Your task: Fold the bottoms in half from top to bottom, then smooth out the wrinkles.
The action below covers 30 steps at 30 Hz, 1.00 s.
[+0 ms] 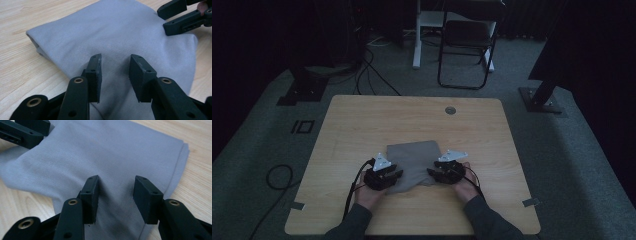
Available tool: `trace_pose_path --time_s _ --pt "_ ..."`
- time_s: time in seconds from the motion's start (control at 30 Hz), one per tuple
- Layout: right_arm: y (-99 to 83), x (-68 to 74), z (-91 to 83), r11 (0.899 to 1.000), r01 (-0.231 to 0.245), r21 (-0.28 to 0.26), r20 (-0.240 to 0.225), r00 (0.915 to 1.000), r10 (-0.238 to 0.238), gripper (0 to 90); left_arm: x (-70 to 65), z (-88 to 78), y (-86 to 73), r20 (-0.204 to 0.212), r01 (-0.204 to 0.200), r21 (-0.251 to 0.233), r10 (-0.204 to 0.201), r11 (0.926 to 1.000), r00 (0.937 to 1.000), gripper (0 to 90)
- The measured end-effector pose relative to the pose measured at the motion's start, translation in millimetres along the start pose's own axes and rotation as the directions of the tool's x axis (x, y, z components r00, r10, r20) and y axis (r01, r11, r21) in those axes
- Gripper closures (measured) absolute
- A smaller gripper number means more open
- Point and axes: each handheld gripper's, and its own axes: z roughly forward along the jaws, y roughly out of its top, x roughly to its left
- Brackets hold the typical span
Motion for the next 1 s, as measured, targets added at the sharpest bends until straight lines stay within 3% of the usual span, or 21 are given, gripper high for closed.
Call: trace_pose_path --time_s 0.47,0.8,1.0 --pt "12.0 -19.0 24.2 0.999 -0.051 -0.006 0.031 0.9982 0.051 54.8 26.0 26.0 10.3 -0.073 0.044 0.004 -0.044 0.9990 0.9964 63.2" --pt "23.2 -27.8 35.6 0.998 -0.065 -0.010 0.055 0.9963 0.066 54.9 44.8 40.7 20.3 -0.106 0.095 -0.014 -0.096 0.9954 0.9897 63.2" --pt "30.6 -32.6 42.9 0.997 -0.079 -0.013 0.074 0.9941 0.080 54.9 55.1 49.4 28.6 -0.131 0.131 -0.026 -0.133 0.9910 0.9823 63.2"
